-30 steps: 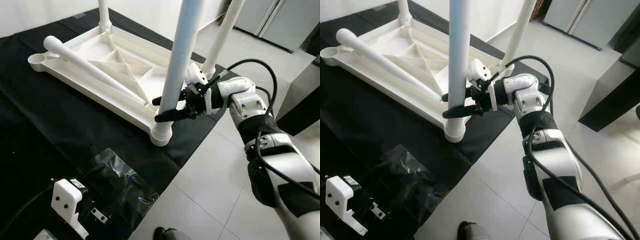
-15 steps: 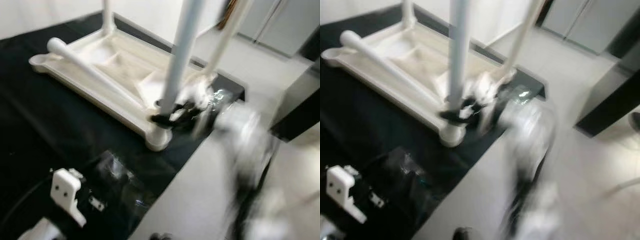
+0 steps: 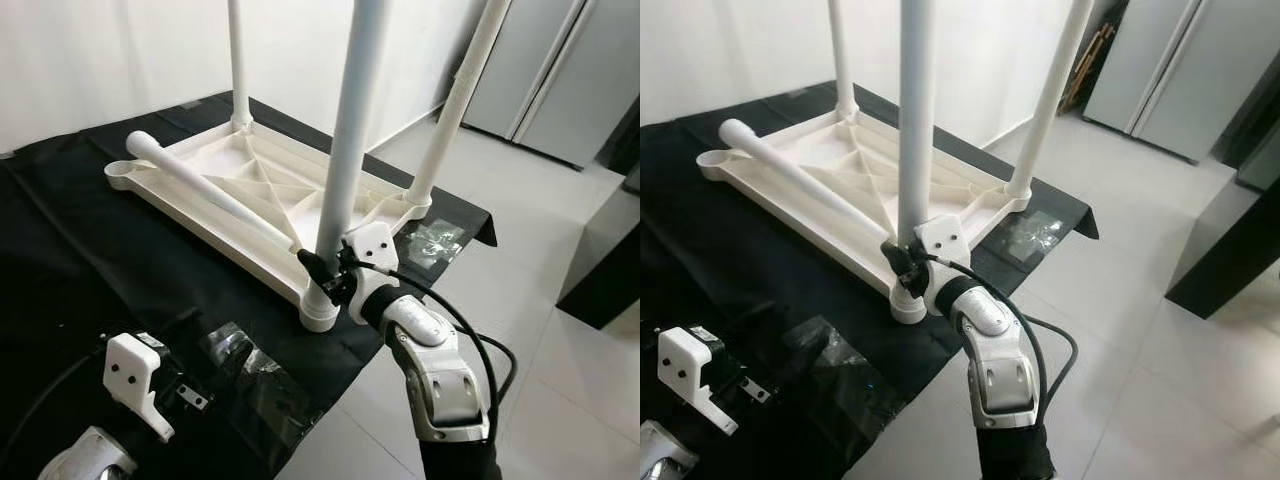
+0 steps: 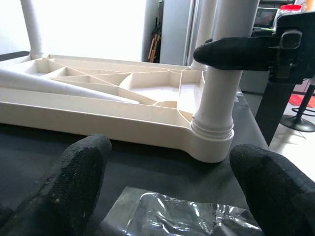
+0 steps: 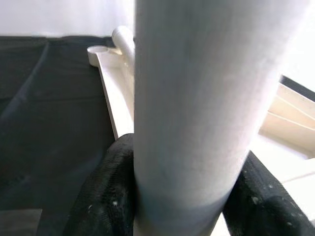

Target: Building children table

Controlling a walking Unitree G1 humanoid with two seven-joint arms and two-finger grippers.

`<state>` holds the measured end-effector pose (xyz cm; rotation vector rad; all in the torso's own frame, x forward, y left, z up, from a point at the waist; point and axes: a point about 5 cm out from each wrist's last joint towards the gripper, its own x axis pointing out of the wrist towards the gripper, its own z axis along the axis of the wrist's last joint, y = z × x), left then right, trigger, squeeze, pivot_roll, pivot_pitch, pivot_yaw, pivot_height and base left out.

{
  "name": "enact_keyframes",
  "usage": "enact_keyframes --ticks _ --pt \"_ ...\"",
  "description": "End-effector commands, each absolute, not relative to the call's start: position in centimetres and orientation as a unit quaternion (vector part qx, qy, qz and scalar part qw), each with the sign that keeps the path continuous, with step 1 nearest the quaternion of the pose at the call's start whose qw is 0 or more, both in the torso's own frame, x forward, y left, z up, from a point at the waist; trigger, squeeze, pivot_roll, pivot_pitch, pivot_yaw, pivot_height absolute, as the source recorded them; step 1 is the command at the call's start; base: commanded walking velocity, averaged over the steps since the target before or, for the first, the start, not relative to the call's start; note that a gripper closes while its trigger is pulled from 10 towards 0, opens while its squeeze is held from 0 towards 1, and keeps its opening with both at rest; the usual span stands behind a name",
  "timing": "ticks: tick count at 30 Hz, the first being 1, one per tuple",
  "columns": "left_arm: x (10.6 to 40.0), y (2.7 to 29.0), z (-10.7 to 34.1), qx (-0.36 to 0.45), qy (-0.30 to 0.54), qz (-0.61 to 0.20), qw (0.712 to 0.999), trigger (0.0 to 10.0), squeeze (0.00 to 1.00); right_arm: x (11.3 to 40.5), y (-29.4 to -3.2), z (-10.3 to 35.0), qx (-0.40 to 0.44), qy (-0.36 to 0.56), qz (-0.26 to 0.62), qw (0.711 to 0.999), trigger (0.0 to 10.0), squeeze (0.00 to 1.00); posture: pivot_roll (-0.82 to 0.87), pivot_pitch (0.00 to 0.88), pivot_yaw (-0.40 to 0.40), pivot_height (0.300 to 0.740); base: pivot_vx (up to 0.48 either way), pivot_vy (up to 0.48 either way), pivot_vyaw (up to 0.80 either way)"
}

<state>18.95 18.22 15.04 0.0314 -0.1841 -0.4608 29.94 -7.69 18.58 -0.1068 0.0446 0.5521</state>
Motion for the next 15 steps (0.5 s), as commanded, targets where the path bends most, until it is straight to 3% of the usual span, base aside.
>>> enact_keyframes --ticks 1,3,4,8,10,11,12,14,15 --pt "19.0 18.2 14.7 0.011 -0.085 -0.234 0.968 10.0 0.00 30.3 -7.2 17.4 -0.047 0.076 0.293 0.952 10.0 1.00 -0.05 0.114 -0.131 0.740 0.000 0.000 0.00" --pt "19.0 18.1 14.8 0.011 -0.086 -0.236 0.968 10.0 0.00 31.3 -7.1 18.4 -0.044 0.053 0.341 0.938 10.0 1.00 -0.05 0.120 -0.133 0.740 0.000 0.000 0.00" --pt "19.0 18.1 14.8 0.011 -0.087 -0.237 0.968 10.0 0.00 32.2 -7.2 19.5 -0.051 0.024 0.395 0.917 10.0 1.00 -0.05 0.123 -0.134 0.740 0.000 0.000 0.00" --pt "18.9 18.0 14.8 0.010 -0.088 -0.237 0.967 10.0 0.00 33.0 -7.4 20.8 -0.062 -0.007 0.450 0.891 10.0 1.00 -0.05 0.127 -0.135 0.740 0.000 0.000 0.00" --pt "18.7 17.8 14.9 0.009 -0.089 -0.236 0.968 10.0 0.00 33.5 -8.3 21.9 -0.112 -0.021 0.550 0.827 10.0 1.00 -0.03 0.145 -0.145 0.740 0.000 0.000 0.00" --pt "18.7 17.8 14.9 0.009 -0.089 -0.236 0.968 10.0 0.00 33.5 -8.3 21.9 -0.112 -0.021 0.550 0.827 10.0 1.00 -0.03 0.145 -0.145 0.740 0.000 0.000 0.00" --pt "18.5 17.7 15.0 0.009 -0.089 -0.236 0.968 10.0 0.00 34.2 -8.9 22.5 -0.146 -0.027 0.576 0.804 10.0 0.93 -0.02 0.154 -0.146 0.740 0.000 0.000 0.00" --pt "18.4 17.6 15.0 0.009 -0.089 -0.236 0.968 10.0 0.00 34.7 -9.3 22.9 -0.168 -0.030 0.588 0.790 10.0 0.93 -0.02 0.157 -0.147 0.740 0.000 0.000 0.00" --pt "18.2 17.5 15.1 0.009 -0.089 -0.236 0.968 10.0 0.00 35.3 -9.6 23.3 -0.170 -0.024 0.600 0.781 10.0 0.00 -0.01 0.168 -0.150 0.740 0.000 0.000 0.00"
